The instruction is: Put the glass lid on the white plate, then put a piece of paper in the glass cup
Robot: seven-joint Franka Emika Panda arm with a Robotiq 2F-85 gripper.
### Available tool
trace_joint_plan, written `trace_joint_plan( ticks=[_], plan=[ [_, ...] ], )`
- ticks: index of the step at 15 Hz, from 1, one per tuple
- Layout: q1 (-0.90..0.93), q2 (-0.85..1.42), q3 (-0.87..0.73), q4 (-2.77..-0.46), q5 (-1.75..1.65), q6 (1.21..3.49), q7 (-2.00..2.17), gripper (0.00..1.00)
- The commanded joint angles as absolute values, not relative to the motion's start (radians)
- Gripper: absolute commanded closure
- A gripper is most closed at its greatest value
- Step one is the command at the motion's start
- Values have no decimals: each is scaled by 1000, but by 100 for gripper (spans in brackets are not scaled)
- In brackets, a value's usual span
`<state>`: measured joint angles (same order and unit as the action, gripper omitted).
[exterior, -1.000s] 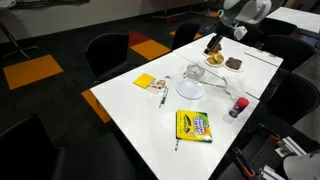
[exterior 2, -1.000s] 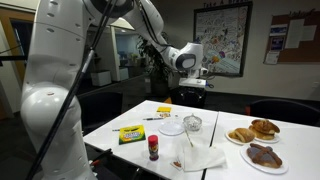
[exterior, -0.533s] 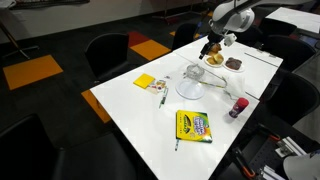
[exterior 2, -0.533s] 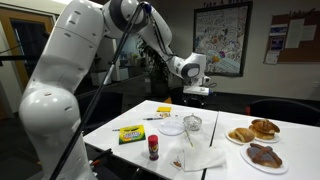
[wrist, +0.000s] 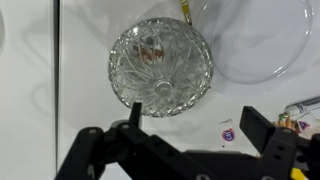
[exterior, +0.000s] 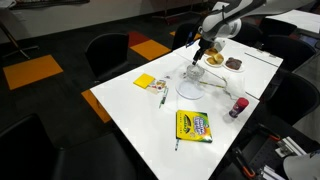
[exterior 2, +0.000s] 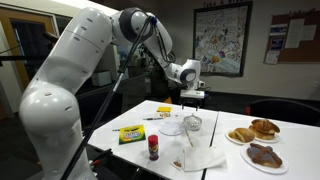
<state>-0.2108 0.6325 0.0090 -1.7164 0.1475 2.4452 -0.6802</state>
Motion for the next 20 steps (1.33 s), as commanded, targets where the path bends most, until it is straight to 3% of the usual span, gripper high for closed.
trace_joint_plan(
  ticks=[1, 6, 7, 8, 18, 20],
  plan=[
    [-210, 676, 2, -1668, 81, 2434, -613, 0],
    [-219, 701, 4, -1643, 35, 2415, -548, 0],
    [-219, 706, 3, -1637, 29, 2409, -537, 25],
    [-221, 710, 5, -1632, 26, 2405, -530, 26],
    [-224, 743, 4, -1588, 1, 2382, -488, 97],
    [-220, 737, 0, -1577, -5, 2368, -481, 99]
  ],
)
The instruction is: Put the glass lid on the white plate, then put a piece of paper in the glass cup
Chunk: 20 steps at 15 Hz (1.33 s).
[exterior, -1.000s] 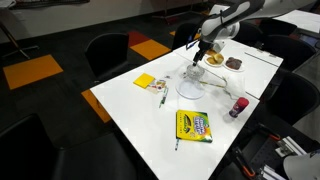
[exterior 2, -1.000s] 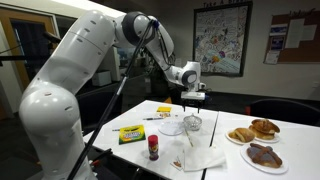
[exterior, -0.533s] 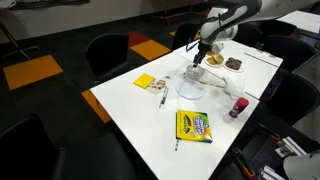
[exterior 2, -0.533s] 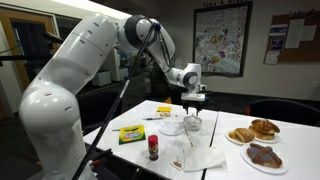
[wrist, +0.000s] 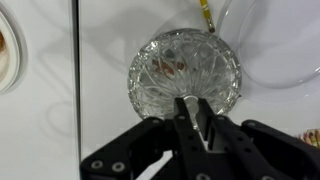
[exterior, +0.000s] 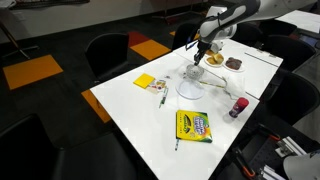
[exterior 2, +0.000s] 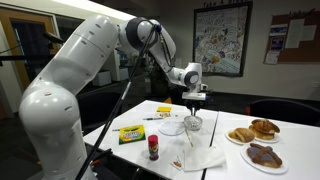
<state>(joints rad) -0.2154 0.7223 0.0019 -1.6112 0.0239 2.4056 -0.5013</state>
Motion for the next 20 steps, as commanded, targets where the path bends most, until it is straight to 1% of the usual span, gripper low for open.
trace_joint_plan(
  ticks=[1, 6, 15, 20],
  plan=[
    [-216, 728, -4, -1575, -10, 2353, -473, 97],
    [-216, 671, 7, -1613, -5, 2303, -454, 96],
    [-195, 461, 112, -1852, 18, 2366, -609, 96],
    [-155, 441, 123, -1997, -7, 2410, -680, 96]
  ],
)
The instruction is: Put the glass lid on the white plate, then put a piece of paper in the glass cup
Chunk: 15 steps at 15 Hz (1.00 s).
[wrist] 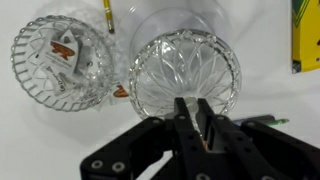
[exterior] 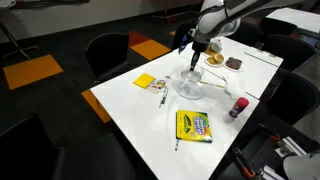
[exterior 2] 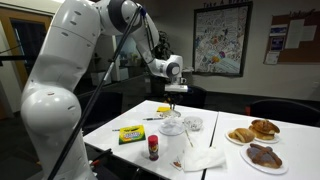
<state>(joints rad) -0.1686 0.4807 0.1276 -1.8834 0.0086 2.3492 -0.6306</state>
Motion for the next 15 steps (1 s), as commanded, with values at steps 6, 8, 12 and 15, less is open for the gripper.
trace_joint_plan(
  ticks=[6, 8, 12, 15],
  plan=[
    [-133, 474, 71, -2142, -112, 2586, -658, 96],
    [-132, 479, 61, -2168, -142, 2639, -647, 96],
    [-133, 485, 56, -2175, -168, 2696, -620, 96],
    [-137, 487, 63, -2159, -159, 2694, -606, 96]
  ],
)
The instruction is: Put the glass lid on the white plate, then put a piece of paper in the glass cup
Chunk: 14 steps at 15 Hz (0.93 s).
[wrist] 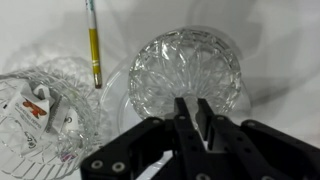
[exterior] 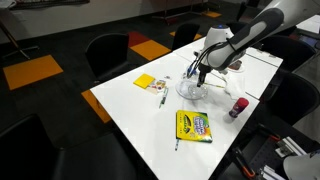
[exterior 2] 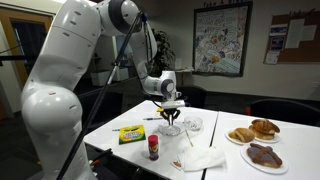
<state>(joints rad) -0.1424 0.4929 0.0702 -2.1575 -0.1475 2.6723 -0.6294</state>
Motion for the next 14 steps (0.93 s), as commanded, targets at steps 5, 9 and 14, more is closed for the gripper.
trace_joint_plan(
  ticks=[5, 9, 14],
  plan=[
    [-138, 495, 59, -2149, -162, 2720, -572, 96],
    [-161, 494, 80, -2151, -131, 2827, -538, 96],
    [-202, 476, 116, -2155, -118, 2803, -555, 44]
  ],
)
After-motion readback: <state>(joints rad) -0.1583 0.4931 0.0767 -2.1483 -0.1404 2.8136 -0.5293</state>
